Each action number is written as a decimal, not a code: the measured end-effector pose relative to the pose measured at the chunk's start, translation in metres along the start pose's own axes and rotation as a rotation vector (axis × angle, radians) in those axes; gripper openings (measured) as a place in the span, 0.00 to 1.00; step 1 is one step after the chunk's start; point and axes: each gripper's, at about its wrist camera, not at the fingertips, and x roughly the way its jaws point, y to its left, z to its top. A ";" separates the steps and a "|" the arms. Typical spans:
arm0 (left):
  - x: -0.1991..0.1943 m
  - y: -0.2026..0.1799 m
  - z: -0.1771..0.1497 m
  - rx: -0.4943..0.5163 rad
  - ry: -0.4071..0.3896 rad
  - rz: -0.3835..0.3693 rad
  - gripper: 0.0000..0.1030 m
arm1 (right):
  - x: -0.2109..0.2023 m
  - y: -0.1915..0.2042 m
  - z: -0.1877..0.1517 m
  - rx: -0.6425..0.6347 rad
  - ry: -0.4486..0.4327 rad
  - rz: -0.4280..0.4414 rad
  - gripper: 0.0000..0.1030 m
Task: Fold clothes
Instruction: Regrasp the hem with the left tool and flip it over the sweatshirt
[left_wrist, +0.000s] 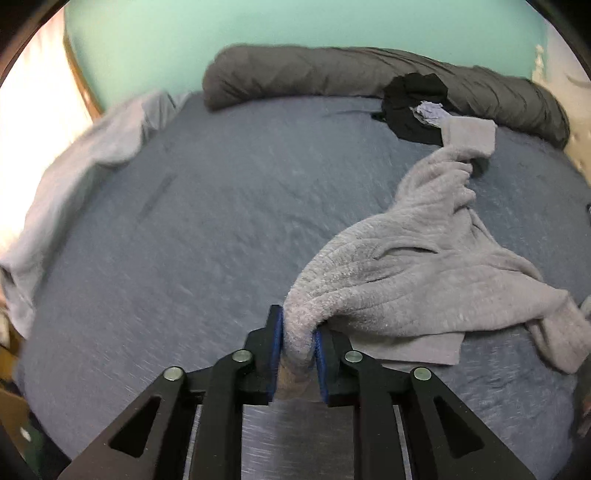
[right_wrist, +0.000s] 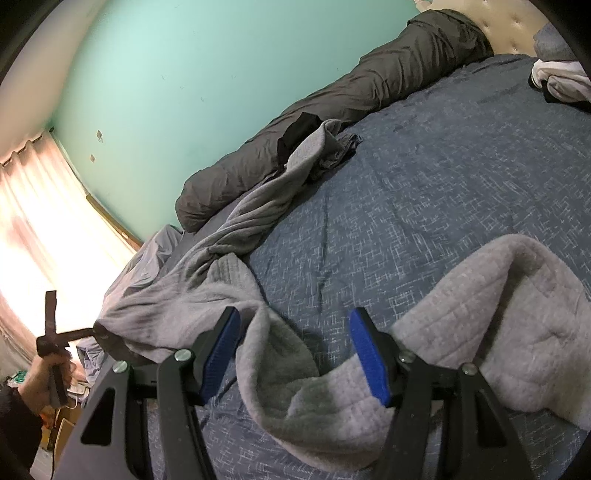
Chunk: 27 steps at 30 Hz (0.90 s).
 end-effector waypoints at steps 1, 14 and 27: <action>0.004 0.001 -0.003 -0.027 0.006 -0.017 0.28 | 0.000 0.000 0.000 -0.001 0.003 0.000 0.61; 0.003 -0.020 -0.075 -0.188 0.084 -0.232 0.59 | 0.003 -0.003 -0.003 0.026 0.017 -0.012 0.61; 0.071 -0.086 -0.077 -0.235 0.157 -0.330 0.60 | 0.006 -0.007 -0.002 0.033 0.027 -0.013 0.61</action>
